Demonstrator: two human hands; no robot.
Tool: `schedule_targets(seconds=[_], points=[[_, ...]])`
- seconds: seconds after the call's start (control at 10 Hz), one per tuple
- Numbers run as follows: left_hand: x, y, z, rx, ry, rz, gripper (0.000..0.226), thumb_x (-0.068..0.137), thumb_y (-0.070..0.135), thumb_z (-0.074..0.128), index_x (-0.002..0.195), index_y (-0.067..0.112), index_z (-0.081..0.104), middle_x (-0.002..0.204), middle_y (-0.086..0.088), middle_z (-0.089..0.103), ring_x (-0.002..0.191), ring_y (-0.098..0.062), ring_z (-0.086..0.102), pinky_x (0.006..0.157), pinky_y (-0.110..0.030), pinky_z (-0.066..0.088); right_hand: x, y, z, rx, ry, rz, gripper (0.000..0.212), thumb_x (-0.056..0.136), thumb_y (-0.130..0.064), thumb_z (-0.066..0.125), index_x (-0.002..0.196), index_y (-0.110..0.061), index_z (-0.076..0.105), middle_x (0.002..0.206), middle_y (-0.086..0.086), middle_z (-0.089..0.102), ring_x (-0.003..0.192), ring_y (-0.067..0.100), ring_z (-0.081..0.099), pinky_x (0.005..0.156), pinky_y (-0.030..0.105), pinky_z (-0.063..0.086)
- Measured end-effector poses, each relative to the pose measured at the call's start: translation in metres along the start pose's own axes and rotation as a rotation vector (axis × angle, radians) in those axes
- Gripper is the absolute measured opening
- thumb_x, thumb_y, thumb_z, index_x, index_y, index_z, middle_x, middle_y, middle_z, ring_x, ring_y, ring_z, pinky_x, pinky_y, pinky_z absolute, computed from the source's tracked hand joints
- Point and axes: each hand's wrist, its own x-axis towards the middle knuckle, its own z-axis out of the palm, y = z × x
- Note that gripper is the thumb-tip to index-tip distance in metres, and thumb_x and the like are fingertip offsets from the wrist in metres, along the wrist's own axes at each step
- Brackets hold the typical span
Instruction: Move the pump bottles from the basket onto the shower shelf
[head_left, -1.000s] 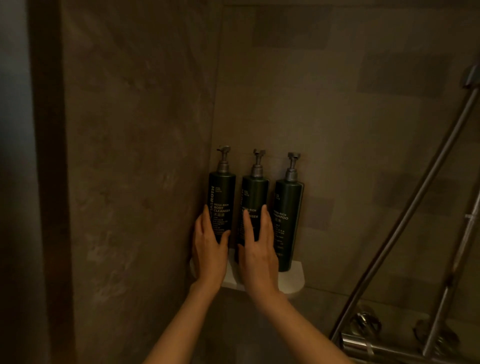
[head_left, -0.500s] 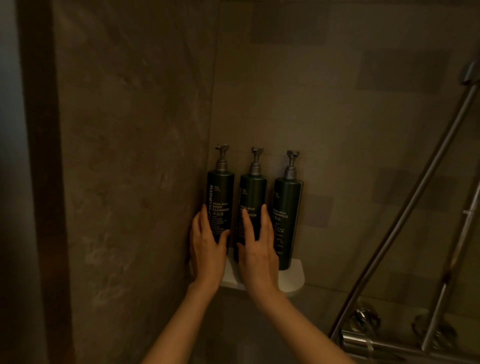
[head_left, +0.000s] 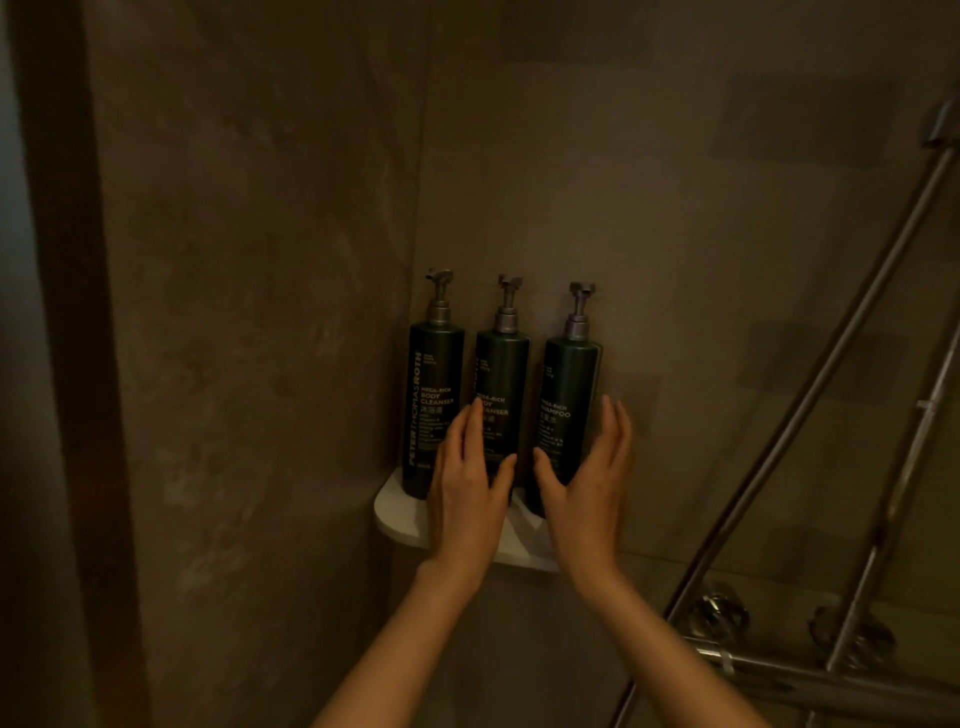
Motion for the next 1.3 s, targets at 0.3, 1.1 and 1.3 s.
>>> schedule_targets(seconds=[0.3, 1.1, 1.3], points=[[-0.003, -0.006, 0.012, -0.034, -0.061, -0.138, 0.079, 0.089, 0.024, 0.059, 0.148, 0.026, 0.008, 0.154, -0.005, 0.026, 0.14, -0.02, 0.026, 0.113, -0.037, 0.027, -0.001, 0.024, 0.009, 0.158, -0.144, 0.264, 0.071, 0.079, -0.022, 0.073, 0.139, -0.023, 0.036, 0.127, -0.003, 0.057, 0.105, 0.006, 0.054, 0.077, 0.014, 0.041], [-0.019, -0.002, 0.01, -0.054, 0.006, -0.166, 0.061, 0.092, 0.026, 0.054, 0.146, 0.018, 0.027, 0.148, -0.007, 0.036, 0.135, -0.022, 0.035, 0.11, -0.036, 0.031, -0.014, 0.033, -0.005, 0.17, -0.121, 0.274, 0.069, 0.085, -0.042, 0.064, 0.143, -0.027, 0.03, 0.128, -0.019, 0.034, 0.117, 0.001, 0.039, 0.091, 0.023, 0.037], [-0.046, 0.002, -0.001, 0.243, 0.007, -0.101, 0.04, 0.092, 0.019, 0.051, 0.131, 0.011, 0.051, 0.136, -0.011, 0.052, 0.127, -0.026, 0.043, 0.108, -0.044, 0.036, -0.028, 0.045, -0.038, 0.007, -0.248, 0.073, 0.043, 0.094, -0.026, 0.055, 0.135, -0.016, 0.047, 0.132, 0.001, 0.05, 0.118, 0.01, 0.047, 0.093, 0.019, 0.038]])
